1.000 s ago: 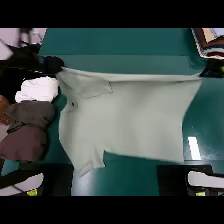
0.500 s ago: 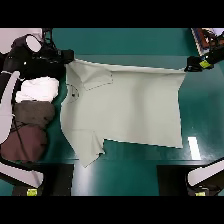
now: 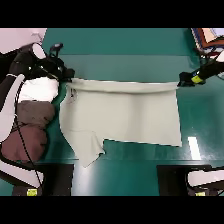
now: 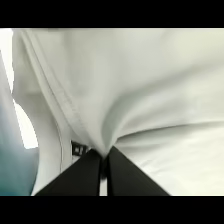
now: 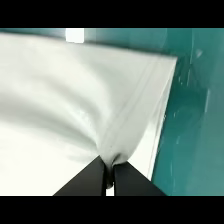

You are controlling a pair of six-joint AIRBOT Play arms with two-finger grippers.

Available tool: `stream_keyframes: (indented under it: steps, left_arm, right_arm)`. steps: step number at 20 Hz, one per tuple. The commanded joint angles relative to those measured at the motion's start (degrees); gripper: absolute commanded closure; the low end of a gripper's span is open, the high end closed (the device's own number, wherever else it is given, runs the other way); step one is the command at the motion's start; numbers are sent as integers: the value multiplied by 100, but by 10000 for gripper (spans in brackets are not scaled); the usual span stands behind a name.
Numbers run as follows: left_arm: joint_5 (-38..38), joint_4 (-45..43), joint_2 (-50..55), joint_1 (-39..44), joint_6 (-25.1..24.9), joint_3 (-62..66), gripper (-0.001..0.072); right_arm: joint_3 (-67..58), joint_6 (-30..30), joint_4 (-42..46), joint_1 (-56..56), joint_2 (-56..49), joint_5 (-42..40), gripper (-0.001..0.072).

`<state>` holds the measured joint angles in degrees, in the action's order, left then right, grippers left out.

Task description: Fold the shirts.

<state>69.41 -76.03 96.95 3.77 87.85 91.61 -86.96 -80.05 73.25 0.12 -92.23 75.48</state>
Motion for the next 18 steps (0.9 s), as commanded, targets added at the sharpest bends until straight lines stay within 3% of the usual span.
stream_keyframes:
  steps: [1,2,3,4,9,14,15,18]
  left_arm:
    - [179,-9,2,-4,22,-564,678]
    - [214,-7,2,-7,22,-592,499]
    - [264,-9,-31,-7,22,-590,261]
    - [330,-20,-107,-7,22,-590,242]
    - [490,-699,-1585,-7,166,-1685,242]
    - [457,-382,-3936,-4,584,-4802,241]
    - [452,-278,-4347,-4,708,-5305,241]
    - [280,264,-5337,-4,1049,-6465,241]
  right_arm:
    - [907,-11,-262,98,260,-273,695]
    - [984,-9,-422,96,271,-295,673]
    - [984,-9,-560,46,282,-275,442]
    - [984,-9,-693,-15,345,-225,292]
    - [992,-2,-728,-476,1263,608,292]
    - [992,-4,-728,-597,2240,1025,287]
    - [992,-4,-730,-577,2358,1034,251]
    - [992,-4,-730,-496,2535,1073,251]
